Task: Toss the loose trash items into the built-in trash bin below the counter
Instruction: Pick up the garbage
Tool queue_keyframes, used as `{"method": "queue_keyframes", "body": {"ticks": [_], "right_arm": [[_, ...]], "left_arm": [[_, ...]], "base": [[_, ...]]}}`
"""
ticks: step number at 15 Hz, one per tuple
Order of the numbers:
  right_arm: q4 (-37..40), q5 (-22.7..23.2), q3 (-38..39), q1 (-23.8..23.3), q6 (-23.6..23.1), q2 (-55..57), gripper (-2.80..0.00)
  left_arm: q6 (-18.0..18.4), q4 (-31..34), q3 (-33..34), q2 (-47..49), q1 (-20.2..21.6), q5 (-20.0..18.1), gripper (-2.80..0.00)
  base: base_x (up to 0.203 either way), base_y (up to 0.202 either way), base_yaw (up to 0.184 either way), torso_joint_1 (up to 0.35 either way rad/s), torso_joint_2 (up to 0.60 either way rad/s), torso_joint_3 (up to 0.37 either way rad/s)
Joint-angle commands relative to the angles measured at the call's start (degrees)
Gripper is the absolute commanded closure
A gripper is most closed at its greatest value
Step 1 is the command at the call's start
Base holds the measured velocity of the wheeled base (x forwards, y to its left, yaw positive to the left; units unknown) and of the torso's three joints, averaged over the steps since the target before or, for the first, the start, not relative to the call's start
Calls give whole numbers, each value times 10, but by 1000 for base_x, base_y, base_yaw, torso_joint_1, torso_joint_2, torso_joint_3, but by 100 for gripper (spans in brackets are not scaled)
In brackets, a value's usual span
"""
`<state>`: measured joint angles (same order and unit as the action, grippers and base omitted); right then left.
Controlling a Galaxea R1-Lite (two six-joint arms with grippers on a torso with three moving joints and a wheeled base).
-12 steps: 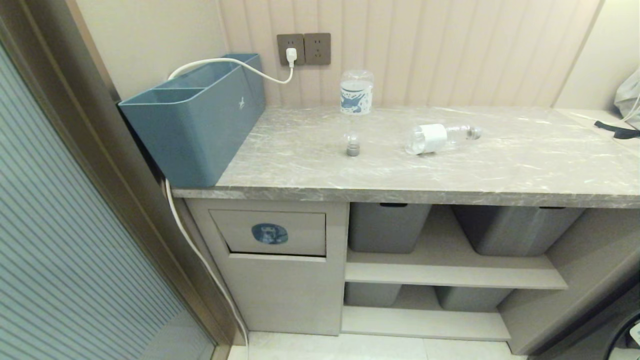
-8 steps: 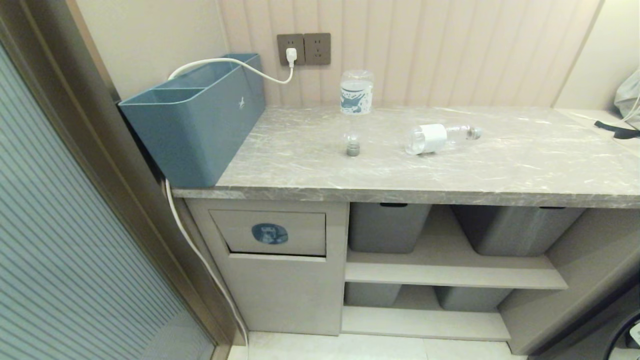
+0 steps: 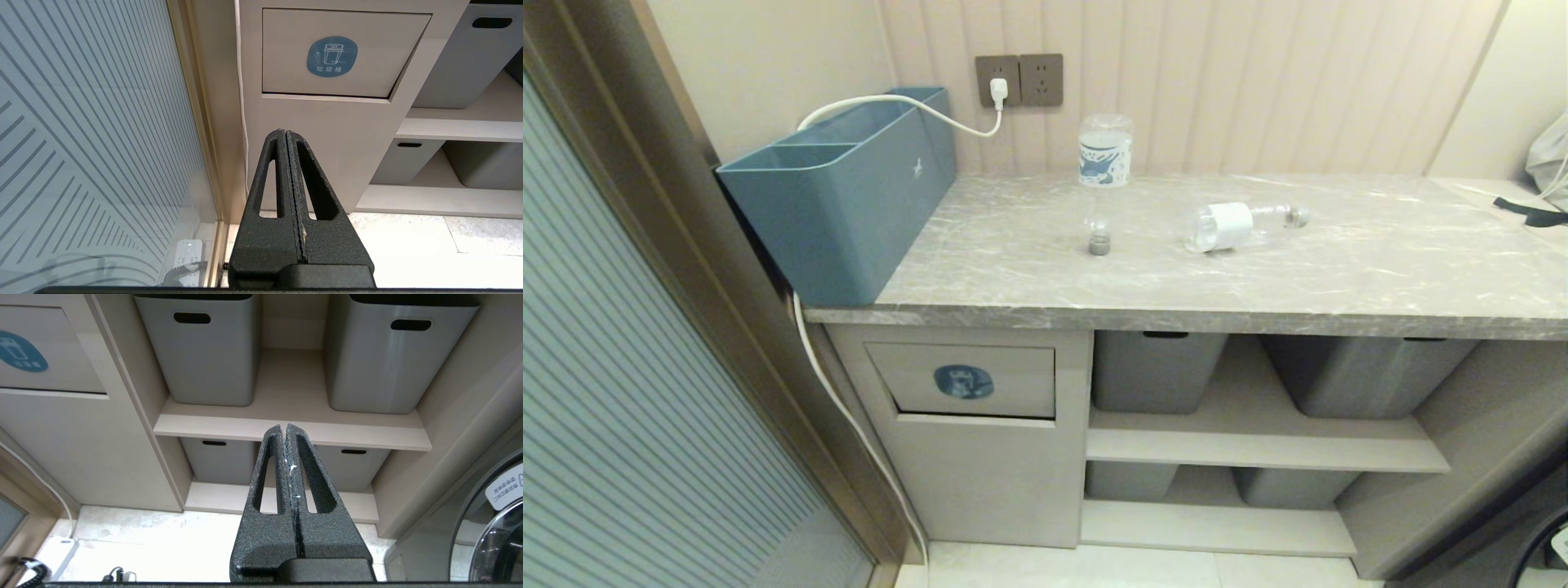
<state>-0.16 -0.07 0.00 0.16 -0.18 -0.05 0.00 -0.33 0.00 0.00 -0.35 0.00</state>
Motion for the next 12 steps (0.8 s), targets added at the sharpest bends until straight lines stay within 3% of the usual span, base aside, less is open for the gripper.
{"method": "queue_keyframes", "body": {"ticks": [1,3,9,12], "right_arm": [[0,0,0,0,0,0,0],[0,0,0,0,-1,0,0],[0,0,0,0,0,0,0],[0,0,0,0,0,0,0]], "left_arm": [[1,0,1,1,0,1,0],[1,0,1,1,0,1,0],[0,0,1,1,0,1,0],[0,0,1,1,0,1,0]], "base": [[0,0,0,0,0,0],[61,0,-2,-4,0,0],[191,0,-1,6,2,2],[37,0,-1,142,-296,-166]]}}
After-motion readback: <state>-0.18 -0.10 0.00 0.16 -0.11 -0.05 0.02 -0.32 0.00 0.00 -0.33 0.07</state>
